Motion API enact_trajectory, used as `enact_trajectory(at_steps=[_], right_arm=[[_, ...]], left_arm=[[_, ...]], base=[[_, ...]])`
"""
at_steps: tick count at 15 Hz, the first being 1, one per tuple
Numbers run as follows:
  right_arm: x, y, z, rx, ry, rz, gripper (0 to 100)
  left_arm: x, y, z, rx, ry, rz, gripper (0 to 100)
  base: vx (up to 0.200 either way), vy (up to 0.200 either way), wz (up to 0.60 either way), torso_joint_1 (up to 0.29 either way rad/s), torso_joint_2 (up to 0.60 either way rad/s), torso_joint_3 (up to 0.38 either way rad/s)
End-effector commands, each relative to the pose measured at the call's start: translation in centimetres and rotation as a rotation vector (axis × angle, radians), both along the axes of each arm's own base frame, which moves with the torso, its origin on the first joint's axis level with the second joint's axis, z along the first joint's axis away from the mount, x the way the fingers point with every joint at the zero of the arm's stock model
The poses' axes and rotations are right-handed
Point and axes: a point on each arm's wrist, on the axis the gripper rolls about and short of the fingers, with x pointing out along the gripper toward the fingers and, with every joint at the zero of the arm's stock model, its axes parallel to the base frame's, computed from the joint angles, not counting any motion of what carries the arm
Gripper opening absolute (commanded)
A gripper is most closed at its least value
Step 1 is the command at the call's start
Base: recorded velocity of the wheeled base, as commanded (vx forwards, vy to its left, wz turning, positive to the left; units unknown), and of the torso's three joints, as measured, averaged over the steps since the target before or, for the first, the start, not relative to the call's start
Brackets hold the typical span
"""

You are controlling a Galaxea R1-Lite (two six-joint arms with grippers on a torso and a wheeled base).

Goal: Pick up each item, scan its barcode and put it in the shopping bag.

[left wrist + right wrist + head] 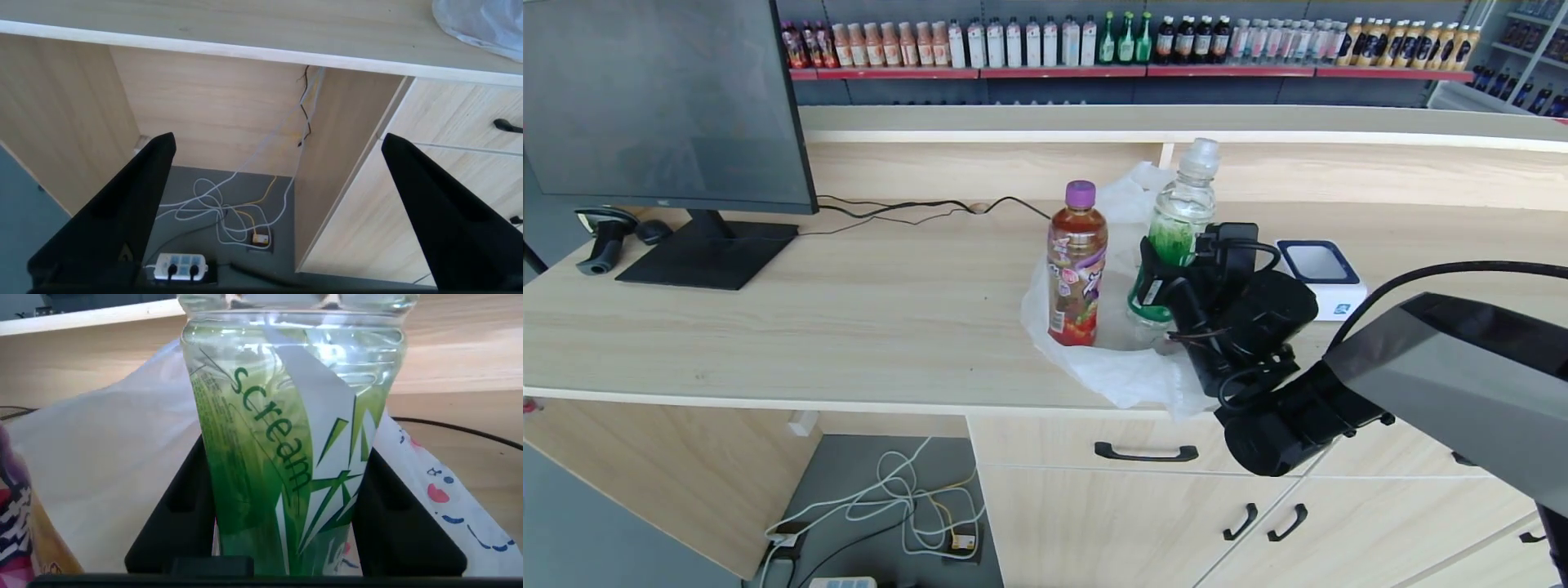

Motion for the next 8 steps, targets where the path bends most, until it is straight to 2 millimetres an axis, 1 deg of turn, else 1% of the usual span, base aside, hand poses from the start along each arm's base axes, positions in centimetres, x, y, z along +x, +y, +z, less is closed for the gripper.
enact_trajectory(at_steps=[1, 5, 8], right_arm=[[0.4, 0.2, -1.2, -0.011, 0.024, 0.001, 0], [0.5, 0.6, -2.3, -0.022, 0.047, 0.008, 0], [0.1, 1.2, -2.5, -0.027, 0.055, 0.023, 0]], left_arm=[[0.0, 0.0, 0.0, 0.000, 0.000, 0.000, 100], [0.0, 0.0, 0.0, 0.000, 0.000, 0.000, 100], [0.0, 0.0, 0.0, 0.000, 0.000, 0.000, 100]], base=[[0.000, 0.000, 0.00, 0.000, 0.00, 0.000], [0.000, 0.000, 0.00, 0.000, 0.00, 0.000], [0.000, 0.000, 0.00, 0.000, 0.00, 0.000]])
